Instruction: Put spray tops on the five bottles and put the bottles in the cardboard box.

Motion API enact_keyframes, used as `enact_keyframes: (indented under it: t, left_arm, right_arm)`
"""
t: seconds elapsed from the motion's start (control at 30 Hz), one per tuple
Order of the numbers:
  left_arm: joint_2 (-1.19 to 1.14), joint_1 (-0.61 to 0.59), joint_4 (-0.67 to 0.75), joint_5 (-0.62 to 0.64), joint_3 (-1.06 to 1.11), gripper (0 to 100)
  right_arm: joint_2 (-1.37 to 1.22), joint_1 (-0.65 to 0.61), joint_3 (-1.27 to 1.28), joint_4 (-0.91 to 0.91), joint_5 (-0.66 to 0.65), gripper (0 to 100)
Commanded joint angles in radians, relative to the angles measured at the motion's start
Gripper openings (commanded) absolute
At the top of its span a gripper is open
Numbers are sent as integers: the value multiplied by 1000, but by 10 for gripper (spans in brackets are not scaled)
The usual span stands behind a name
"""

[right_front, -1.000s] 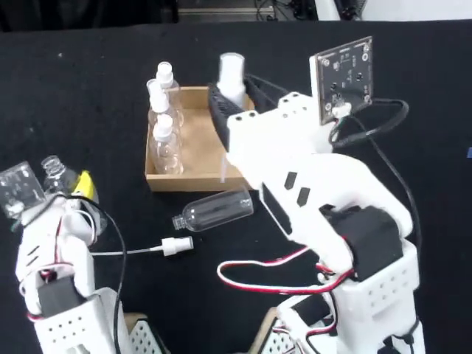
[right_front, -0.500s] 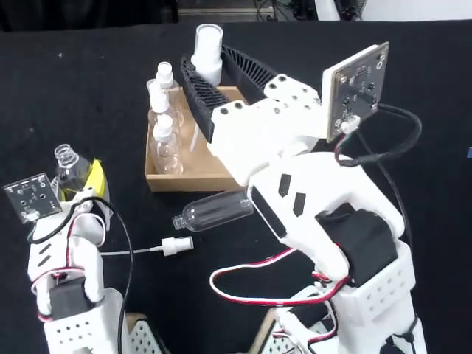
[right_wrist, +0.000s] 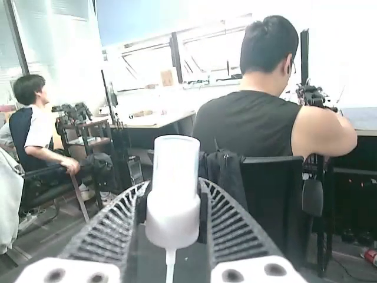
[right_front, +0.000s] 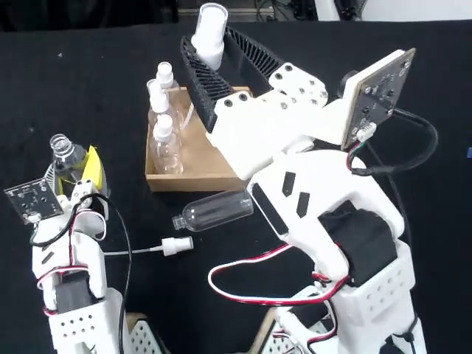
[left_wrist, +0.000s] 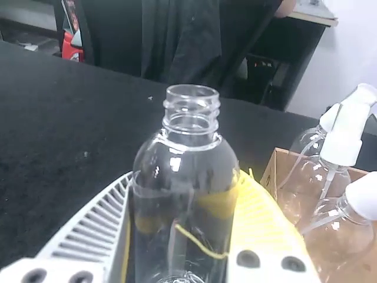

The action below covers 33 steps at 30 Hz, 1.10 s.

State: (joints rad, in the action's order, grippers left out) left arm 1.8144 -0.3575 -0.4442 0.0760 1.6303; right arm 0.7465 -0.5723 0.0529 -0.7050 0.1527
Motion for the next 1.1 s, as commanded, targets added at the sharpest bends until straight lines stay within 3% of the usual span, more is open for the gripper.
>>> enact_keyframes:
  t: [0.0,0.37,0.7,0.93,1.07]
  left_arm:
    - [12,15,31,-5,-19,30]
    - [12,18,23,3,-76,30]
    - [14,53,20,3,-77,30]
    - [14,87,34,2,-77,30]
    - [14,87,147,2,-44,30]
  right_arm:
    - [33,-11,-4,25,2,11]
    - [36,12,-5,20,0,11]
    - [35,12,-48,-106,0,11]
    - [25,6,-22,31,5,11]
    - [25,6,48,172,6,11]
